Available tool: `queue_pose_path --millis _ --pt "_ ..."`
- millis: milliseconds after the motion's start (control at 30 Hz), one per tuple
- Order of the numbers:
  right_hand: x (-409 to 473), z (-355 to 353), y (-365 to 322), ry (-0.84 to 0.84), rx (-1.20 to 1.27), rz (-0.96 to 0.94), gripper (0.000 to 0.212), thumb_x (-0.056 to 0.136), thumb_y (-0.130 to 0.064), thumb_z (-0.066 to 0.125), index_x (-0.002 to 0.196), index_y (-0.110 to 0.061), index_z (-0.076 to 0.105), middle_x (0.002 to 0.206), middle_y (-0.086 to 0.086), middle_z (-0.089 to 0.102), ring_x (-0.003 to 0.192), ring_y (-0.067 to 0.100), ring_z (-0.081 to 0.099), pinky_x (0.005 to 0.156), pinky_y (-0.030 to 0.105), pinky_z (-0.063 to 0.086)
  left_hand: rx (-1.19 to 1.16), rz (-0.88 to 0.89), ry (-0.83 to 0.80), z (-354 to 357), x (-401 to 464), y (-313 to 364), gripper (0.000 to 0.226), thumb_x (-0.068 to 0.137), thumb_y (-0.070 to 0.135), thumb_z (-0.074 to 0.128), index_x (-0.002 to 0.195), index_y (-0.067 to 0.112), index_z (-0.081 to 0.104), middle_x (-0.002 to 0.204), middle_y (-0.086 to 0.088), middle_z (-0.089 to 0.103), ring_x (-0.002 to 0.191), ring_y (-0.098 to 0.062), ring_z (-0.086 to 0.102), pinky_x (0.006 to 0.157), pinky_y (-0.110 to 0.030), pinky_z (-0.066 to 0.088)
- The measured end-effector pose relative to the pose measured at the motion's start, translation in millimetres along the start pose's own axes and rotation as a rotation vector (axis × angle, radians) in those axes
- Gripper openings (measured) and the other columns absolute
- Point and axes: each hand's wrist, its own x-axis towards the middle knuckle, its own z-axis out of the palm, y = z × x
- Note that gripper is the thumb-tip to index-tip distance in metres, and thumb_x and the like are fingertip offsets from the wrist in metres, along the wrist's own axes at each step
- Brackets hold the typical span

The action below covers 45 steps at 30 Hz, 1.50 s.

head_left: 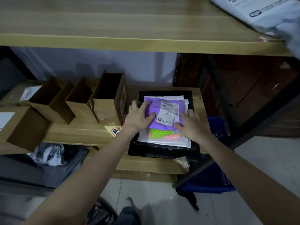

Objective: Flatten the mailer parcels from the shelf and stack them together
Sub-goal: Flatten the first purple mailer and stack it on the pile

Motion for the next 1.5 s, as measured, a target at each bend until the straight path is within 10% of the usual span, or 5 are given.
queue_pose_path --millis 133,400,1167,1500 --pt "18 4 -9 0.09 -0.117 -0.207 0.061 0.096 -0.028 0.038 0.149 -0.01 0.013 0.158 0.013 0.004 0.146 0.026 -0.001 0.119 0.043 0.006 0.111 0.344 0.059 3 10 7 0.069 0.085 0.051 0.027 0.146 0.018 0.032 0.152 -0.013 0.028 0.139 -0.032 0.027 0.112 -0.04 0.026" --pt "28 41 -9 -0.166 0.043 -0.136 0.06 0.099 -0.046 0.014 0.149 -0.023 -0.009 0.157 -0.003 -0.019 0.144 0.011 -0.019 0.118 0.038 -0.005 0.189 0.319 -0.155 42 9 -4 0.056 0.102 0.04 0.02 0.151 0.027 -0.003 0.16 0.003 -0.01 0.147 -0.017 -0.011 0.118 -0.038 -0.002" --pt "42 33 -7 -0.257 0.112 -0.139 0.064 0.099 -0.044 0.03 0.15 -0.023 -0.002 0.159 -0.001 -0.012 0.146 0.015 -0.011 0.119 0.041 0.001 -0.236 0.203 -0.348 31 21 -2 0.066 0.098 0.038 0.041 0.151 0.027 0.001 0.16 0.002 -0.004 0.147 -0.019 -0.011 0.118 -0.038 -0.001" --pt "10 -13 -19 -0.039 0.18 -0.257 0.073 0.091 -0.032 0.055 0.149 -0.022 0.013 0.159 -0.001 -0.002 0.147 0.018 -0.003 0.12 0.041 0.004 -0.134 0.337 -0.177 -40 -15 -7 0.089 0.085 0.035 0.064 0.151 0.027 0.005 0.16 0.0 -0.002 0.147 -0.015 -0.004 0.12 -0.042 0.0"
